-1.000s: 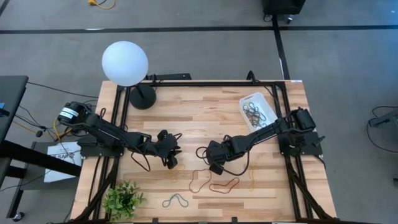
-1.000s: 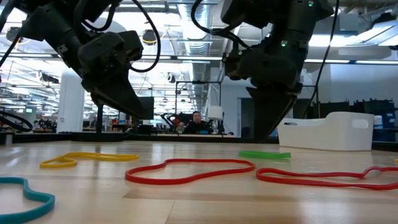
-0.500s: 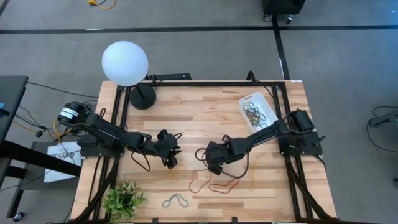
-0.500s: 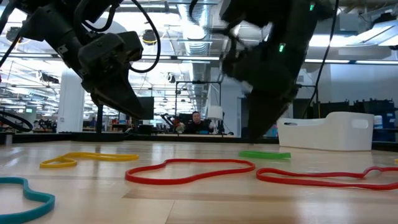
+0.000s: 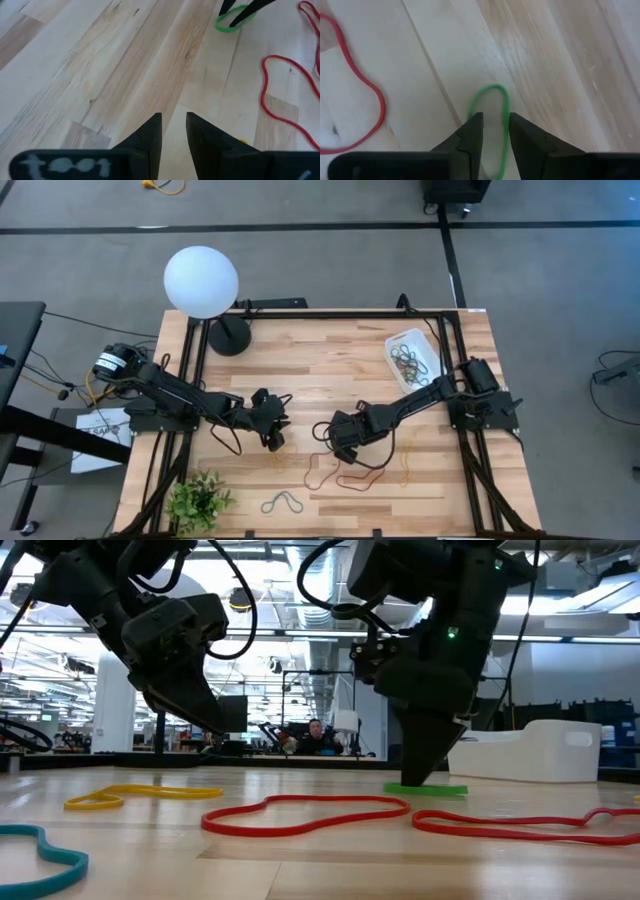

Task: Pick and place items into bin
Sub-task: Put the green rubber band into the white bin

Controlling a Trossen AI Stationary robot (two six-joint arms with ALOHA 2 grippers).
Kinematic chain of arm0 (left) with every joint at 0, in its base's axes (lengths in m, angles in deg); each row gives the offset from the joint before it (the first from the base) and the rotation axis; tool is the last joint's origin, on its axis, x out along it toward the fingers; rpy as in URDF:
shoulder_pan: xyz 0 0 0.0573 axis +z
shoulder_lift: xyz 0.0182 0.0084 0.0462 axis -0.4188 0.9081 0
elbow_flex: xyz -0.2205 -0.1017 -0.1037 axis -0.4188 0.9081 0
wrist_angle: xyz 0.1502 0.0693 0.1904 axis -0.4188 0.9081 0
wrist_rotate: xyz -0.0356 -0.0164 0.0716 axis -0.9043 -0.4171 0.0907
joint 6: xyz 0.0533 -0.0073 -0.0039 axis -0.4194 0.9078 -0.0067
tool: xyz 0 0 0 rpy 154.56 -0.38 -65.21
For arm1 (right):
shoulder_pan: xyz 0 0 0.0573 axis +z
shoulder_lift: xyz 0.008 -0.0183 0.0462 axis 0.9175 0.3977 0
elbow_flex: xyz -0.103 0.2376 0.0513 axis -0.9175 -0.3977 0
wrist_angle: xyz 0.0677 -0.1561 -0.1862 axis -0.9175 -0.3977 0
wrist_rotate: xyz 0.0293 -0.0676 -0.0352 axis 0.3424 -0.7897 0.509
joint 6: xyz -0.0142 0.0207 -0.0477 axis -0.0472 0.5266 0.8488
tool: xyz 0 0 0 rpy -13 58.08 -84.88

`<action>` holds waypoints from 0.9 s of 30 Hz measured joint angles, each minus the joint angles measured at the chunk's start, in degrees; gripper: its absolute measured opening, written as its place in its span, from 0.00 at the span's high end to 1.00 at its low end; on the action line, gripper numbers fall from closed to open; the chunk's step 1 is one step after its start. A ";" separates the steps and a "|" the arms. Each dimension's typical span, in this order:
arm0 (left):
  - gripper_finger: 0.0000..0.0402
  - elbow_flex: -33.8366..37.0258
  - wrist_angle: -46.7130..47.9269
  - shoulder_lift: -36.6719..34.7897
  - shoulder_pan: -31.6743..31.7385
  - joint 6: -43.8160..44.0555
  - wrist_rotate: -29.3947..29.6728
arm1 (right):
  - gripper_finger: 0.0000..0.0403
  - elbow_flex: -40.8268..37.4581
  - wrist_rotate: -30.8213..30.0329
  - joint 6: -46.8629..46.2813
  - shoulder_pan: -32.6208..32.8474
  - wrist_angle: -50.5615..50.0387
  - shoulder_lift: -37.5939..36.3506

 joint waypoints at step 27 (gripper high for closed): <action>0.81 0.00 -0.03 0.00 0.01 0.01 0.19 | 1.00 11.26 -26.73 -12.50 -6.56 -55.48 -18.58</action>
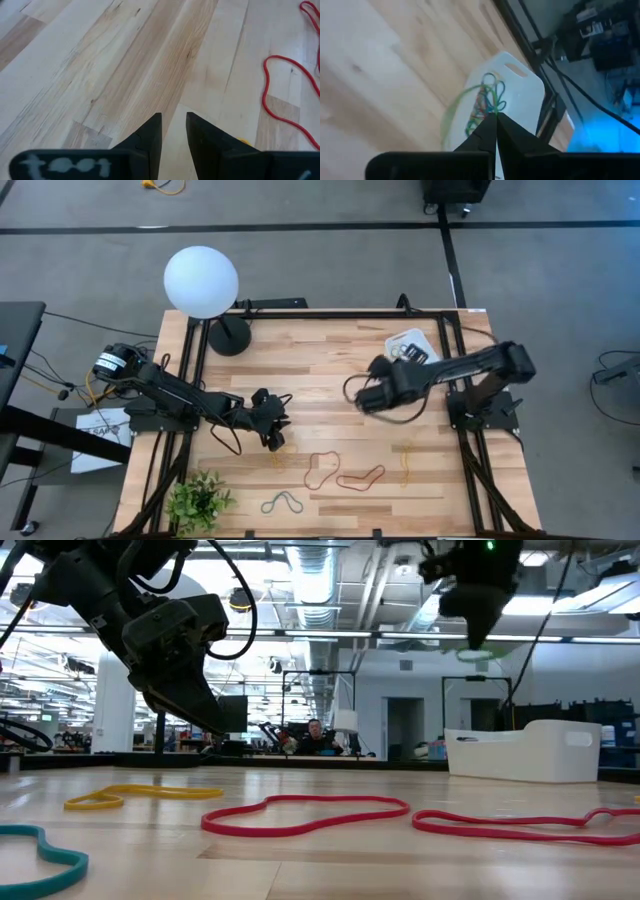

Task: Pick and place items into bin
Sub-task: Put the green rubber band into the white bin

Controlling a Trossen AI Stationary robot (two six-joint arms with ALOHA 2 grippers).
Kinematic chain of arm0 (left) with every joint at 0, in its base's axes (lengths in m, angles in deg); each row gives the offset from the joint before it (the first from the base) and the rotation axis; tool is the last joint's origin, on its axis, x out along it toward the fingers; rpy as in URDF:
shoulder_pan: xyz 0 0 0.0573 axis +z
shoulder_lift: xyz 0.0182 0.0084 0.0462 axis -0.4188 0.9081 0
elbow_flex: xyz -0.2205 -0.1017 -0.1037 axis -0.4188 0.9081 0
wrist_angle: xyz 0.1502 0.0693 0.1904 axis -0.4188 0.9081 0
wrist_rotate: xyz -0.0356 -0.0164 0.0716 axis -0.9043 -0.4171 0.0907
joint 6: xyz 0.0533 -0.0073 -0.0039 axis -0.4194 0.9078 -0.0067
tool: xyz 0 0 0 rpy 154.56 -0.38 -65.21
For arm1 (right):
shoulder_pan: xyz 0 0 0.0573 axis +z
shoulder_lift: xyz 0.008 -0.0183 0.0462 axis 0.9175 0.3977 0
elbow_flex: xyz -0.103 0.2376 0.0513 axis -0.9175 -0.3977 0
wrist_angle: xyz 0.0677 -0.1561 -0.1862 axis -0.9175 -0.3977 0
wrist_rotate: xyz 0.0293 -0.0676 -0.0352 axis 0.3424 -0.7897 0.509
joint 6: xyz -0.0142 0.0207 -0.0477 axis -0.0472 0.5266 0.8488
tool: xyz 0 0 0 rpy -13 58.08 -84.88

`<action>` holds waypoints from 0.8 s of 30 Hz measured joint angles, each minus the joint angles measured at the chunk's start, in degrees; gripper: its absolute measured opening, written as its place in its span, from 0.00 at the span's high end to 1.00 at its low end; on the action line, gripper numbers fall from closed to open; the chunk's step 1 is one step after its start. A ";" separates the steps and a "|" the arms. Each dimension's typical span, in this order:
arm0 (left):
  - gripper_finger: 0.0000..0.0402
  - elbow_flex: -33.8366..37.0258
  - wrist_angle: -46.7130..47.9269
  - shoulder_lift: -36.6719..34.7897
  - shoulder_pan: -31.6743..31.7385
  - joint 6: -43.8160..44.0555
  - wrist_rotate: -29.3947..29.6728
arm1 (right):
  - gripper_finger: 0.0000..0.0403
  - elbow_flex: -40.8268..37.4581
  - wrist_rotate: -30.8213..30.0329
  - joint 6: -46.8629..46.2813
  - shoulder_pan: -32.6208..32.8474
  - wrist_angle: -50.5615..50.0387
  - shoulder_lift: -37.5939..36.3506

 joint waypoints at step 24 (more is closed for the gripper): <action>0.81 0.00 -0.03 0.00 -0.01 -0.12 0.10 | 0.99 -31.41 4.12 14.79 -32.20 33.34 -10.21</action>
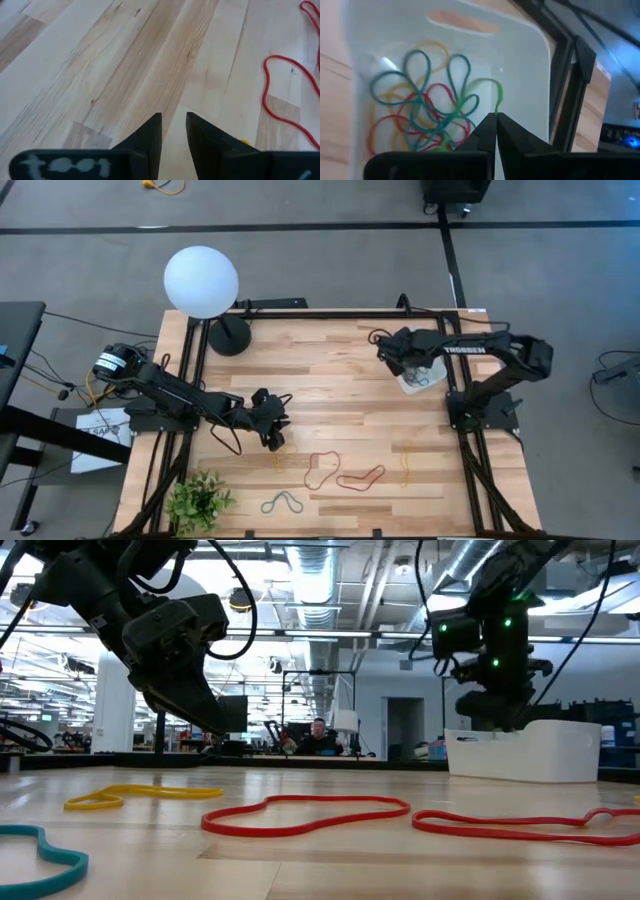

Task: Pick and place items into bin
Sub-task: Put the green rubber band into the white bin

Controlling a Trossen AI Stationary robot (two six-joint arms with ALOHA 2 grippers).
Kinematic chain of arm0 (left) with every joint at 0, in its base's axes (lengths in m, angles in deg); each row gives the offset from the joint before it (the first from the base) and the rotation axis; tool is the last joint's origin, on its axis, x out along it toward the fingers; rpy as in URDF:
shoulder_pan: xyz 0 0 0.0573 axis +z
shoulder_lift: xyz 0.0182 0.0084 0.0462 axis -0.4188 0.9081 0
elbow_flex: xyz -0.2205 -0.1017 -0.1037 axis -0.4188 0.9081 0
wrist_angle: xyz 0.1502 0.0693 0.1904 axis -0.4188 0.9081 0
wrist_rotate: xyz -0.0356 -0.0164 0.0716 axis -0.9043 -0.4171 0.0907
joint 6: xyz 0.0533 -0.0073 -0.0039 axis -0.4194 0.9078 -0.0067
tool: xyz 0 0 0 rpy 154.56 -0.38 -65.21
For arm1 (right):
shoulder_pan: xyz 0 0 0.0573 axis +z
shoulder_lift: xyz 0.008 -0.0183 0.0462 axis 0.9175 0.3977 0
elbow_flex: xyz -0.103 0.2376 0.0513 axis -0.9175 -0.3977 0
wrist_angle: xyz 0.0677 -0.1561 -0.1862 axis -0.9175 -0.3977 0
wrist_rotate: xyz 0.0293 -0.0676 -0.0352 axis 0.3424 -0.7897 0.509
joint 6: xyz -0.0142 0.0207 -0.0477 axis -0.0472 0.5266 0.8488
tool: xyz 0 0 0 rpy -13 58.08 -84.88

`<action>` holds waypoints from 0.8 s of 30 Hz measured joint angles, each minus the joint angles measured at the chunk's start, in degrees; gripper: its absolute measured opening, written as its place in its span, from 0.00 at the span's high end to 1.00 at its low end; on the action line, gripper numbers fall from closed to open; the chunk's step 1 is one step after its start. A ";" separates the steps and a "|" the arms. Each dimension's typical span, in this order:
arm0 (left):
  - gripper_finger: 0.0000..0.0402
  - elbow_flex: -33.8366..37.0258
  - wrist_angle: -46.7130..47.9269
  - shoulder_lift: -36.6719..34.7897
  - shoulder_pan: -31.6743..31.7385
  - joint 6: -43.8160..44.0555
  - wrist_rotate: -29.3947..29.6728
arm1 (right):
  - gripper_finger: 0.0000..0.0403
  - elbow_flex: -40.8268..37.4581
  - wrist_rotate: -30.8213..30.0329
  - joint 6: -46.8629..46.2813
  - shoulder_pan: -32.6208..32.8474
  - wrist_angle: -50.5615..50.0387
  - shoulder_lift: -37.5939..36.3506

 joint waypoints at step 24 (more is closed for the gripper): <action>0.81 0.00 0.03 0.00 0.00 -0.04 0.02 | 0.95 1.24 0.19 5.42 -2.61 -0.23 8.58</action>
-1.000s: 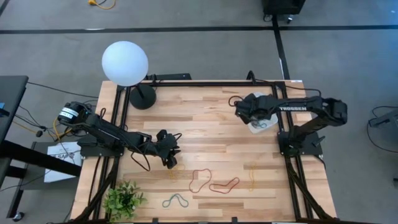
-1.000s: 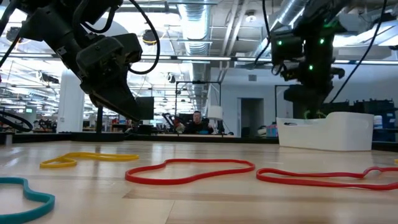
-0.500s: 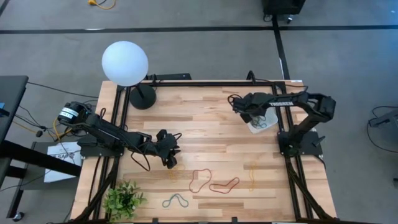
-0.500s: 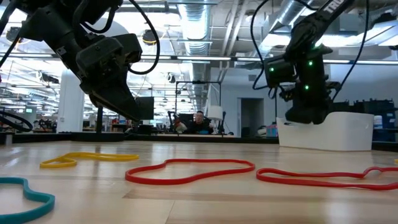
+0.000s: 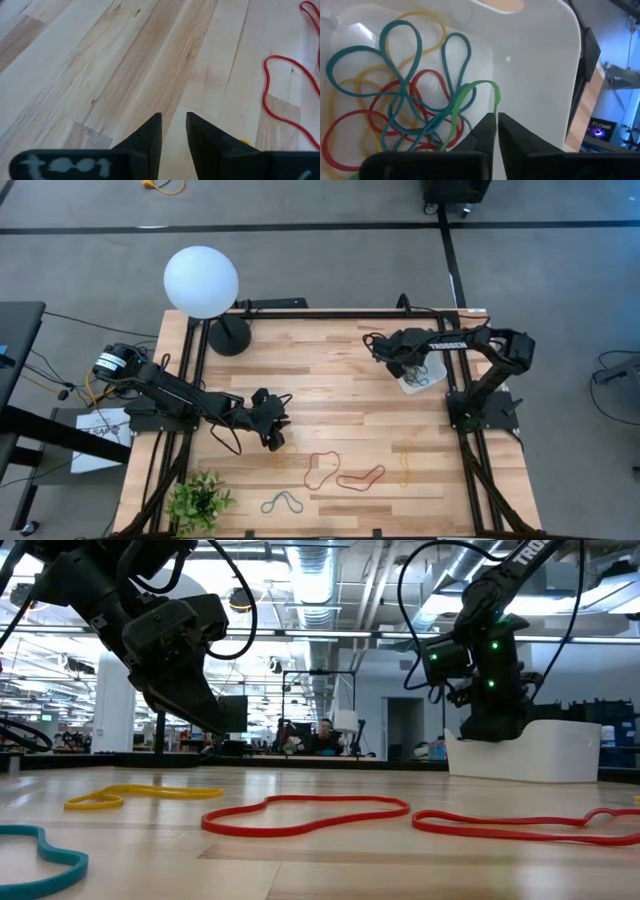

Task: Pick and place items into bin
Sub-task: Put the green rubber band into the white bin, then put the left yellow rubber band into the white bin

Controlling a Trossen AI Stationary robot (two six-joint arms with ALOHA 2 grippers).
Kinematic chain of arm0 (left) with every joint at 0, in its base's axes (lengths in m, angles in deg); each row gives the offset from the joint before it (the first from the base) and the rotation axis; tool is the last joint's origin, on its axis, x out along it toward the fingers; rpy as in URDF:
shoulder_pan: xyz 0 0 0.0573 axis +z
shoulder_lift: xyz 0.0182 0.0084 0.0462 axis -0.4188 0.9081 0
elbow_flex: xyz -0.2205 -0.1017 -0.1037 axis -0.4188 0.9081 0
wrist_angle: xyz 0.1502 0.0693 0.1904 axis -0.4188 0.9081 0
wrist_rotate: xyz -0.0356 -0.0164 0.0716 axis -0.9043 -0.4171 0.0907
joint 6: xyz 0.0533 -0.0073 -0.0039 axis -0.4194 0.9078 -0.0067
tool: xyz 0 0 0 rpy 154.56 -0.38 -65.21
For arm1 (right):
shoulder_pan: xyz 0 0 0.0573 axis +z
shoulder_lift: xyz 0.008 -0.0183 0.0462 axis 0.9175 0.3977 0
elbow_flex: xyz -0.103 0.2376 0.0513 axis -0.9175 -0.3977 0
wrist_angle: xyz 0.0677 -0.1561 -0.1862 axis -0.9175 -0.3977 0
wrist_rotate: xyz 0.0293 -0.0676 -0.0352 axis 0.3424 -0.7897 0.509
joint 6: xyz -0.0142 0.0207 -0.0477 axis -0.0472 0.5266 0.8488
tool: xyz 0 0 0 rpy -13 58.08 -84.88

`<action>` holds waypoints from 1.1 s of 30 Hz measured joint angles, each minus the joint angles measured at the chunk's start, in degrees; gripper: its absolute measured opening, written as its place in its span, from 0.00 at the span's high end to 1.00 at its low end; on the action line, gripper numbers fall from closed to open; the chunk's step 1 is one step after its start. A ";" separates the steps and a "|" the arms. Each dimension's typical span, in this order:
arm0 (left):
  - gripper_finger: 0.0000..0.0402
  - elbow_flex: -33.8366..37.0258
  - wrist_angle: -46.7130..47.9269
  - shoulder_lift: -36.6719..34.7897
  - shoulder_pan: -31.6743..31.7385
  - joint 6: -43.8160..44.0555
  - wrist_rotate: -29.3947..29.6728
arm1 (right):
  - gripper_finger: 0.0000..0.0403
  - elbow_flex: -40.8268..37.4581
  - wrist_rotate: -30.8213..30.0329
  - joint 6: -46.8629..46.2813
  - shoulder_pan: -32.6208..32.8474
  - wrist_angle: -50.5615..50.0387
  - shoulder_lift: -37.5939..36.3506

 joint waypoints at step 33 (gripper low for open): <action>0.81 0.00 -0.10 0.00 -1.01 -0.69 -18.97 | 0.78 22.57 17.04 2.93 18.14 -14.04 -0.04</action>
